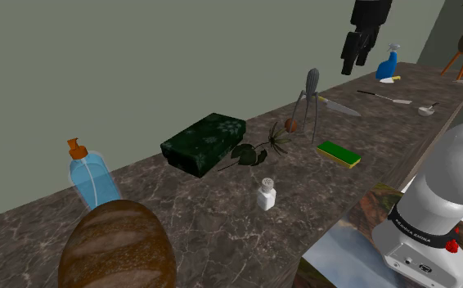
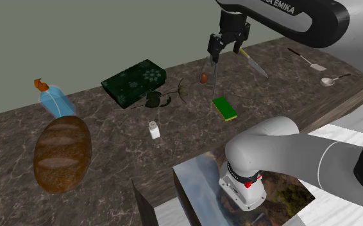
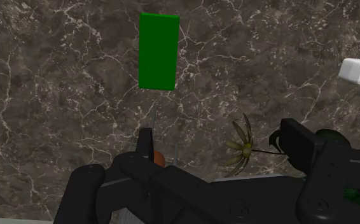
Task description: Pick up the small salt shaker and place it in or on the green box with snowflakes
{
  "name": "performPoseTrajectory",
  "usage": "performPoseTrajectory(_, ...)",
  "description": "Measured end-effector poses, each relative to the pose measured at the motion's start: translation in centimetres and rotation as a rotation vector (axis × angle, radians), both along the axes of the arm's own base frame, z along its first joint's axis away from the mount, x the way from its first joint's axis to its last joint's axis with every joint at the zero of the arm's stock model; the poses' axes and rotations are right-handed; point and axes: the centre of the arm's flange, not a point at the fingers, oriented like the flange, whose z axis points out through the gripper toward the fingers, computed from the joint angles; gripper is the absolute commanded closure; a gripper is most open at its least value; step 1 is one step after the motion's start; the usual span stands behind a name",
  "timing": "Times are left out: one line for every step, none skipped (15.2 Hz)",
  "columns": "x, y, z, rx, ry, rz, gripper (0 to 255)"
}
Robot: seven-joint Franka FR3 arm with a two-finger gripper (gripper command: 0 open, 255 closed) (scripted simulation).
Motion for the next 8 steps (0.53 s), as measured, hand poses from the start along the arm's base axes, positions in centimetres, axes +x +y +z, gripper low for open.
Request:
performPoseTrajectory(0.0, 0.0, 0.0, 0.000, 0.000, 0.000, 0)
performPoseTrajectory(0.0, 0.6, -0.3, -0.001, 0.000, -0.002, 0)
performPoseTrajectory(0.0, 1.5, -0.9, -0.002, 0.001, -0.004, 0)
performPoseTrajectory(-0.1, 2.4, -1.6, -0.003, 0.002, -0.008, 0)
performPoseTrajectory(0.1, 3.5, -2.3, -0.005, 0.003, -0.012, 0)
performPoseTrajectory(0.2, 4.8, -3.0, -0.006, 0.004, -0.016, 0)
performPoseTrajectory(0.0, 5.9, -3.6, -0.007, 0.005, -0.020, 0)
performPoseTrajectory(0.2, 6.9, -4.6, -0.009, 0.007, -0.025, 0)
